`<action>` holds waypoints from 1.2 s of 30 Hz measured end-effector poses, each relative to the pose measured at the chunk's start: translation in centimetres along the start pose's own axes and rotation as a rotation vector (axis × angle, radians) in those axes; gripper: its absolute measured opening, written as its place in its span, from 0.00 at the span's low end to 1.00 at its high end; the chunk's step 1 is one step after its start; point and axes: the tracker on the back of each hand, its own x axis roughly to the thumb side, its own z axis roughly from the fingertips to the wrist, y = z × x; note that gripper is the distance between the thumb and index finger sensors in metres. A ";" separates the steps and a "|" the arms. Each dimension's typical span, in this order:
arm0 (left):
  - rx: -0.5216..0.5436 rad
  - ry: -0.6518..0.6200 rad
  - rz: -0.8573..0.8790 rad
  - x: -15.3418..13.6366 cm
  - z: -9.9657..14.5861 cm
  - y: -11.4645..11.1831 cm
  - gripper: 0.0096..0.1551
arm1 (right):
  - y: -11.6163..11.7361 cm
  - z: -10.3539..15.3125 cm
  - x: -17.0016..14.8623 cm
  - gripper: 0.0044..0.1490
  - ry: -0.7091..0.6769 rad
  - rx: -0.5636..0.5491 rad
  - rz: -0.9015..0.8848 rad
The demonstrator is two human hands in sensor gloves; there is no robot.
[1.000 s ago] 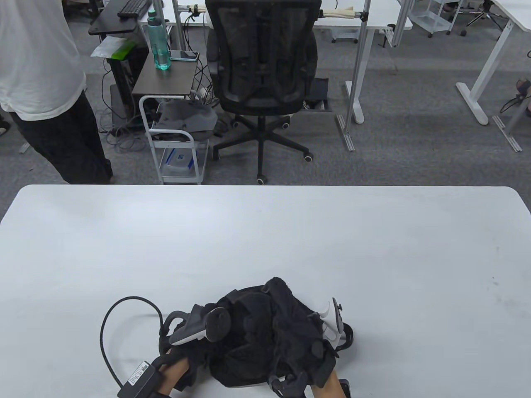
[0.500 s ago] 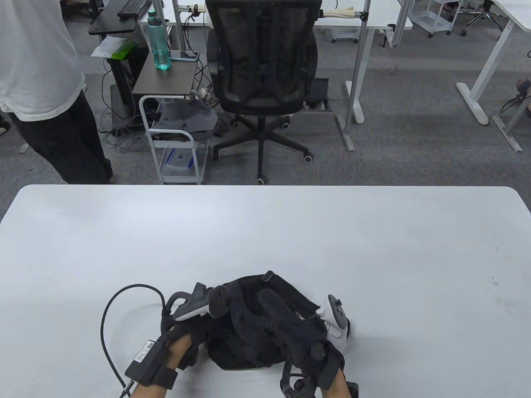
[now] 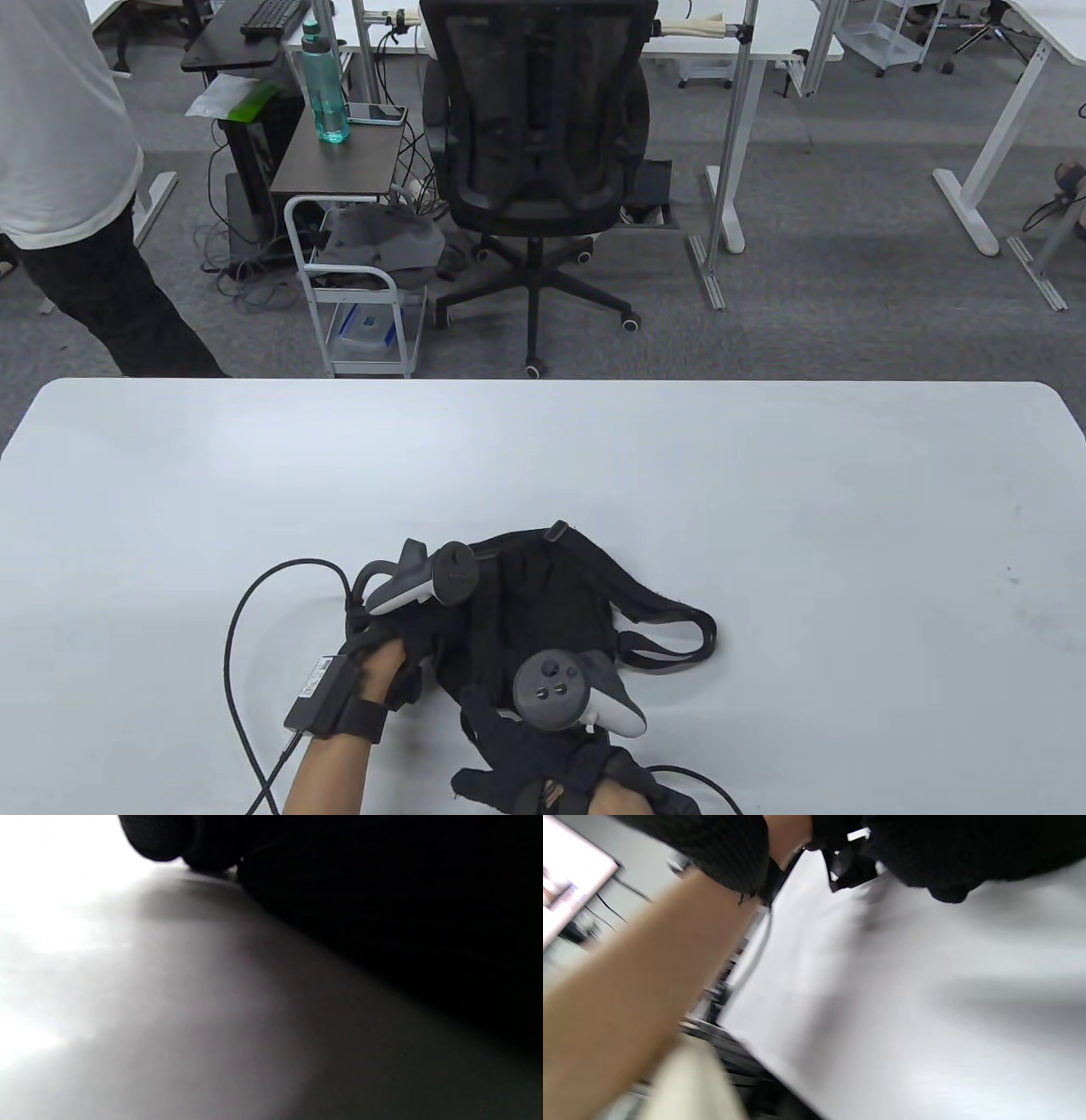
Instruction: Pull shoulder strap to tighten
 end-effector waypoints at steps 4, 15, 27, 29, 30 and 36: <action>0.079 0.007 -0.033 0.3 0.9 0.5 0.61 | 0.5 -0.1 1.1 0.58 0.036 -0.032 0.206; 0.315 0.094 -0.172 -0.5 7.4 3.3 0.55 | -4.5 4.0 2.5 0.52 -0.058 -0.491 0.324; 0.377 -0.046 -0.141 0.4 12.8 3.4 0.58 | -11.9 9.6 -3.9 0.50 0.095 -0.635 0.315; 0.367 -0.053 -0.158 0.5 12.8 3.1 0.58 | -12.3 10.3 -6.0 0.51 0.157 -0.631 0.320; 0.353 -0.051 -0.163 0.5 12.7 3.1 0.58 | -12.5 10.5 -7.0 0.51 0.186 -0.631 0.309; 0.341 -0.036 -0.226 0.3 12.2 2.3 0.59 | -12.0 11.0 -12.4 0.52 0.316 -0.615 0.338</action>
